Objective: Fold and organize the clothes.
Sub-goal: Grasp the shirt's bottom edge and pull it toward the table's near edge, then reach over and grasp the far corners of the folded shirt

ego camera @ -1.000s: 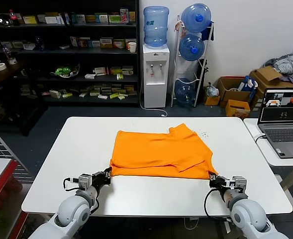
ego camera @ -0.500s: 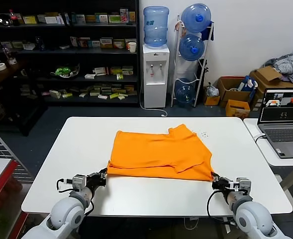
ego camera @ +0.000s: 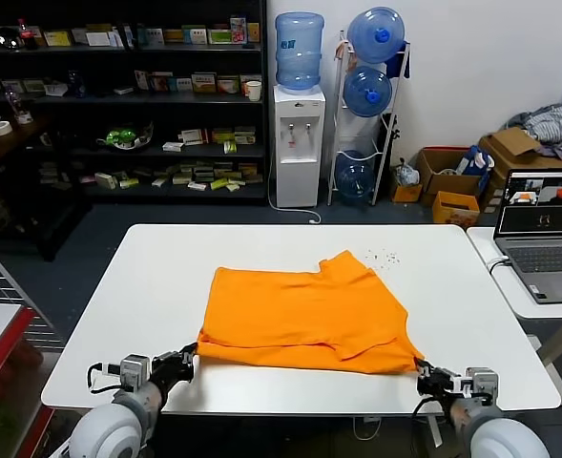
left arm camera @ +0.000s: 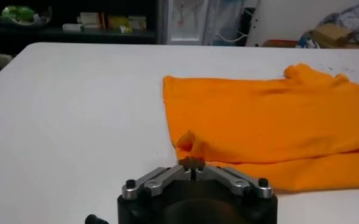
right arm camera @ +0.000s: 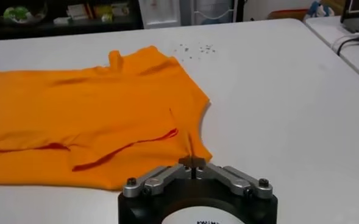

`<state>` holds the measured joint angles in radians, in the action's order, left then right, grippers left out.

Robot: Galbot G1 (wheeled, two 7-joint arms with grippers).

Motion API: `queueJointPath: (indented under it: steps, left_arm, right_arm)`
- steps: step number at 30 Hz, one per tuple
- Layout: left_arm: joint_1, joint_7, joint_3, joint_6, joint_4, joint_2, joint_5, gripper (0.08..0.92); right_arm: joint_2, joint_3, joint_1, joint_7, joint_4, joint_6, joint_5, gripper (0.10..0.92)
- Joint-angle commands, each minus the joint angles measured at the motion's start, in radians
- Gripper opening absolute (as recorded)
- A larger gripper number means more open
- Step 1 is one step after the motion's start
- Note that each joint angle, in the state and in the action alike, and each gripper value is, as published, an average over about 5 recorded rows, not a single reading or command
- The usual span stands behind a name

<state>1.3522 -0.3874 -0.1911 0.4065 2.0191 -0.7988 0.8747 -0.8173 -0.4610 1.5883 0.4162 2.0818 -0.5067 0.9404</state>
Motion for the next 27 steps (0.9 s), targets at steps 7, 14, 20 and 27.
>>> queueJointPath:
  steps: [7, 14, 20, 27]
  left_arm:
    - [0.181, -0.036, -0.014, 0.015, 0.123, 0.049, 0.024, 0.09]
    - [0.139, -0.019, -0.026, 0.014, 0.09, 0.041, -0.022, 0.148]
    - [0.044, 0.013, -0.098, -0.011, 0.054, 0.032, -0.033, 0.32]
    - [-0.189, 0.114, -0.082, -0.113, -0.114, -0.08, -0.096, 0.519]
  right_arm:
    - [0.015, -0.039, 0.139, 0.031, 0.066, -0.022, 0.003, 0.126]
    - [0.013, -0.029, 0.079, -0.008, 0.04, 0.022, -0.068, 0.259]
    - [0.036, -0.047, -0.039, -0.089, 0.024, 0.138, -0.088, 0.432]
    - [-0.033, 0.1, -0.437, -0.131, -0.191, 0.186, -0.107, 0.631]
